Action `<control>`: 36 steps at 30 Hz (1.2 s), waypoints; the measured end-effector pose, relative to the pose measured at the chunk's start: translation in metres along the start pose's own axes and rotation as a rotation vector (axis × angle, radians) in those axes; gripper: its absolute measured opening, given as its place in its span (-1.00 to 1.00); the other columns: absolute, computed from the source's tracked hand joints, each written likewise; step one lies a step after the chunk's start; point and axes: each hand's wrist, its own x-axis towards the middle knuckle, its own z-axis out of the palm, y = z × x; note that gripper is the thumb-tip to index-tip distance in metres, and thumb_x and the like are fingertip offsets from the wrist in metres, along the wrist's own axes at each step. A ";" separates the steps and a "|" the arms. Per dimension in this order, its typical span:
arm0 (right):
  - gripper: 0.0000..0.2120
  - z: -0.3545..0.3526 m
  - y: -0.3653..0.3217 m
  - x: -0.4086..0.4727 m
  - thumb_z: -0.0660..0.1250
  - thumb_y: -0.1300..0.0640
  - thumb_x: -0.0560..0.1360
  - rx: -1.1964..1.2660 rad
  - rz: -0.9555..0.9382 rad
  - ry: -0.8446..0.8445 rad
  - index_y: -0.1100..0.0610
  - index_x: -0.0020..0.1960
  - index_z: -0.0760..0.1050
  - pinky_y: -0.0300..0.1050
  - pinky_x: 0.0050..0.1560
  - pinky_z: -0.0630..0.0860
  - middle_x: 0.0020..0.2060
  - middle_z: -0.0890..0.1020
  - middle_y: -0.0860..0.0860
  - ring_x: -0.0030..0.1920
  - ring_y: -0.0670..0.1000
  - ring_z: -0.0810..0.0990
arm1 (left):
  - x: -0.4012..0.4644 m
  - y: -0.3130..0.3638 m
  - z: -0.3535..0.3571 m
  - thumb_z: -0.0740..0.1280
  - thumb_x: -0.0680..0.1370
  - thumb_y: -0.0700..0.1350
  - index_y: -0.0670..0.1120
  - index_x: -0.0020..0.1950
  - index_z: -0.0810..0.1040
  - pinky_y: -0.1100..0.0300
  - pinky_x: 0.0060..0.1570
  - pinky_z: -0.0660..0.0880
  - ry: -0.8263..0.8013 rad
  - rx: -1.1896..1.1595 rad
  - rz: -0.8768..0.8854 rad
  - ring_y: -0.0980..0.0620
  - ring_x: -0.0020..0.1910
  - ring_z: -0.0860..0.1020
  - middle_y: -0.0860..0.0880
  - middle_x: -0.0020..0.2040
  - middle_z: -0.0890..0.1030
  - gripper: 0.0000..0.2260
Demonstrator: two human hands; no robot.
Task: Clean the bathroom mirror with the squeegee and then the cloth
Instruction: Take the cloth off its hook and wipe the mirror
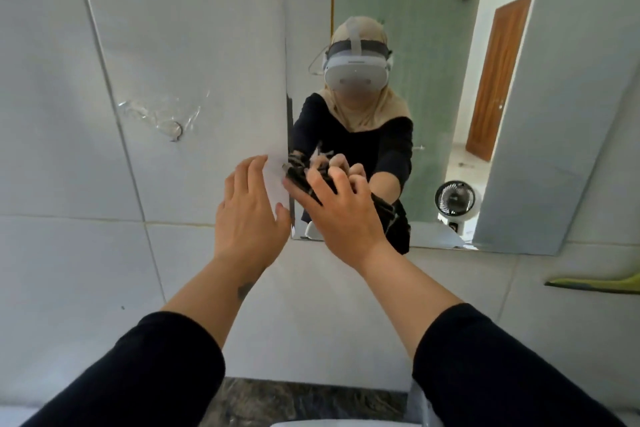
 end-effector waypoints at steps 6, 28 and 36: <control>-0.37 0.016 0.007 -0.041 0.21 0.18 0.45 -0.033 -0.180 0.008 -0.08 0.48 0.19 0.03 -0.02 0.30 0.29 0.45 0.03 0.12 0.14 0.38 | -0.022 -0.002 0.013 0.29 0.51 -0.15 -0.13 0.52 0.08 0.00 0.36 0.33 -0.079 0.013 0.018 -0.07 0.46 0.15 -0.06 0.53 0.12 -0.36; -0.56 0.016 0.143 -0.193 0.15 0.07 0.58 0.134 1.072 0.114 0.04 0.44 0.21 0.18 0.08 0.39 0.26 0.39 0.29 0.13 0.31 0.39 | -0.071 0.047 0.088 0.34 0.47 -0.11 -0.02 0.56 -0.03 -0.29 0.44 0.02 -0.210 0.148 0.143 -0.10 0.54 -0.17 -0.04 0.58 -0.14 -0.23; -0.55 0.019 0.086 -0.152 0.22 0.07 0.56 0.110 0.988 0.126 -0.01 0.43 0.22 0.13 -0.01 0.41 0.23 0.46 0.22 0.08 0.18 0.33 | -0.073 0.027 0.079 0.34 0.45 -0.16 -0.03 0.56 0.02 -0.24 0.44 0.13 -0.216 0.075 0.206 -0.09 0.54 -0.04 0.00 0.57 -0.04 -0.23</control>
